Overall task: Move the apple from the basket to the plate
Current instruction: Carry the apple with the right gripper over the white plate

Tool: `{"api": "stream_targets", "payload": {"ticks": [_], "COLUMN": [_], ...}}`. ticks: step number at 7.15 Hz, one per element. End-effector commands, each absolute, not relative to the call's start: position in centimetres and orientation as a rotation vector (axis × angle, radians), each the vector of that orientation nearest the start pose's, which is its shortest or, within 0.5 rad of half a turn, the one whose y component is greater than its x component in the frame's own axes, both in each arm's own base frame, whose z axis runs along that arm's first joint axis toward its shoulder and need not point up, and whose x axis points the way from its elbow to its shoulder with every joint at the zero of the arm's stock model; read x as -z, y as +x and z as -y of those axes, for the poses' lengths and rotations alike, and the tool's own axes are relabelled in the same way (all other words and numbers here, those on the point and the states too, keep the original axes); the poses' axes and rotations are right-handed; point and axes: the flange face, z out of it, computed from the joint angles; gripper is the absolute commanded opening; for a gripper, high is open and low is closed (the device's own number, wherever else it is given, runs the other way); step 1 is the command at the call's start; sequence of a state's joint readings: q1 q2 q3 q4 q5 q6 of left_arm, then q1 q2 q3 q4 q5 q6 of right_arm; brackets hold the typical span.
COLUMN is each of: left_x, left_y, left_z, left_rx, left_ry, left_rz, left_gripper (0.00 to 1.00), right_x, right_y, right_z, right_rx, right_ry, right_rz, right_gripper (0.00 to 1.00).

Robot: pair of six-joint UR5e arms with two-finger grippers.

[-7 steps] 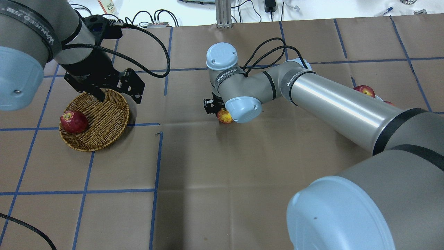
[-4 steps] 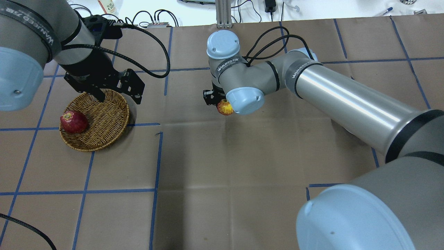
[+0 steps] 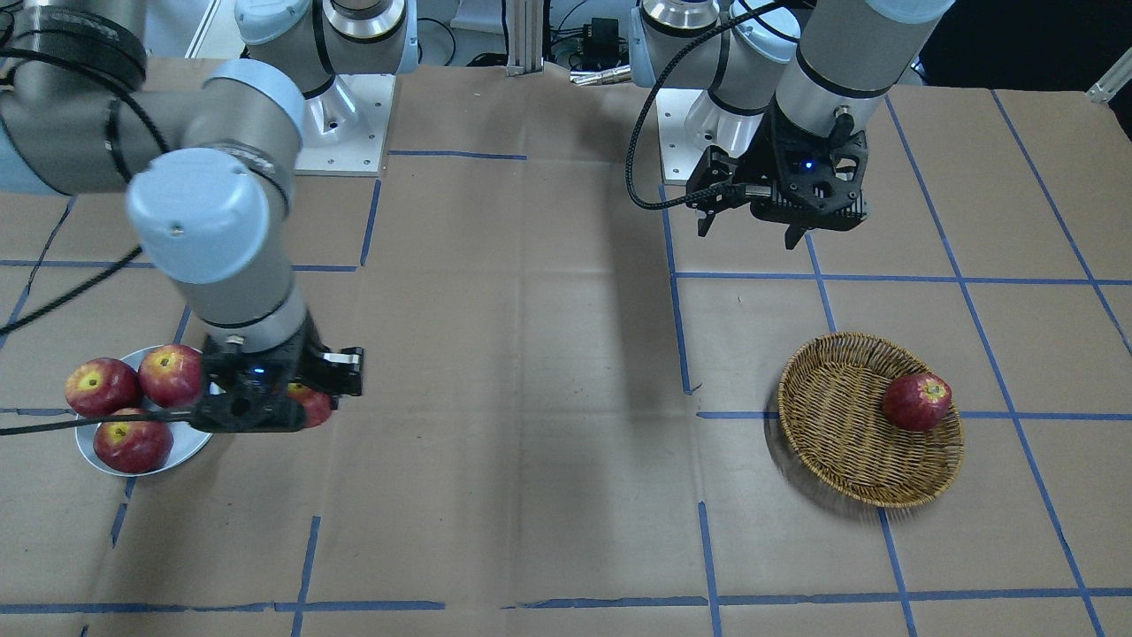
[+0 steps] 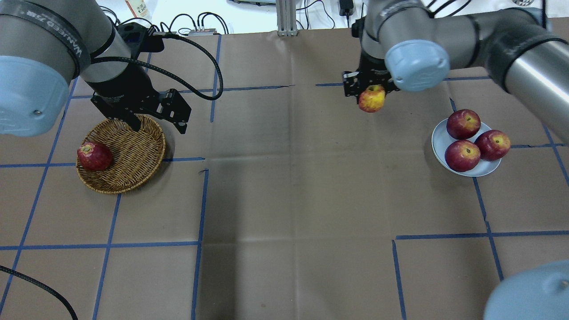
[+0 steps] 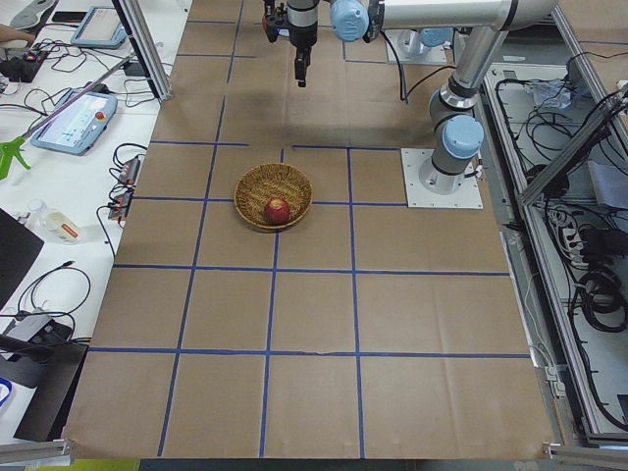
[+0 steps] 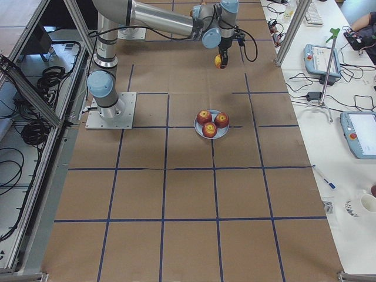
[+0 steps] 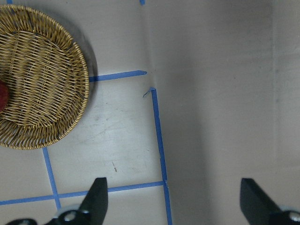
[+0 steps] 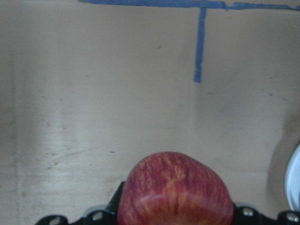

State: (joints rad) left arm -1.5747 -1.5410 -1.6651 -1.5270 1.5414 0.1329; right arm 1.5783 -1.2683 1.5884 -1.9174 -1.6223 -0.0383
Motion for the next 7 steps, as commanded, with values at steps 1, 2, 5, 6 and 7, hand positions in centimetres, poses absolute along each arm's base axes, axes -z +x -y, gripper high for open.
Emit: {"api": "stream_targets", "payload": {"ticks": [1, 2, 5, 6, 7], "left_x": [-46.5, -46.7, -45.9, -45.9, -45.9], "left_y": [-15.2, -15.2, -15.1, -15.1, -15.1], "left_z": [46.9, 46.8, 47.3, 47.3, 47.3], "left_rx": [-0.018, -0.013, -0.023, -0.018, -0.018], "left_ry": [0.261, 0.266, 0.278, 0.278, 0.278], "left_rz": [-3.15, -3.148, -3.148, -3.148, -3.148], "left_gripper": [0.99, 0.99, 0.99, 0.99, 0.99], "right_x": [-34.5, -33.6, -30.8, -29.6, -28.0], "right_y": [-1.7, -7.3, -13.5, -13.0, -12.7], "right_z": [57.3, 56.7, 54.8, 54.3, 53.8], "right_rx": [-0.021, -0.033, -0.08, -0.061, -0.021], "right_ry": [-0.088, -0.148, -0.132, -0.134, -0.13], "right_rz": [-3.186, -3.168, -3.117, -3.123, -3.14], "right_gripper": [0.52, 0.52, 0.52, 0.52, 0.52]}}
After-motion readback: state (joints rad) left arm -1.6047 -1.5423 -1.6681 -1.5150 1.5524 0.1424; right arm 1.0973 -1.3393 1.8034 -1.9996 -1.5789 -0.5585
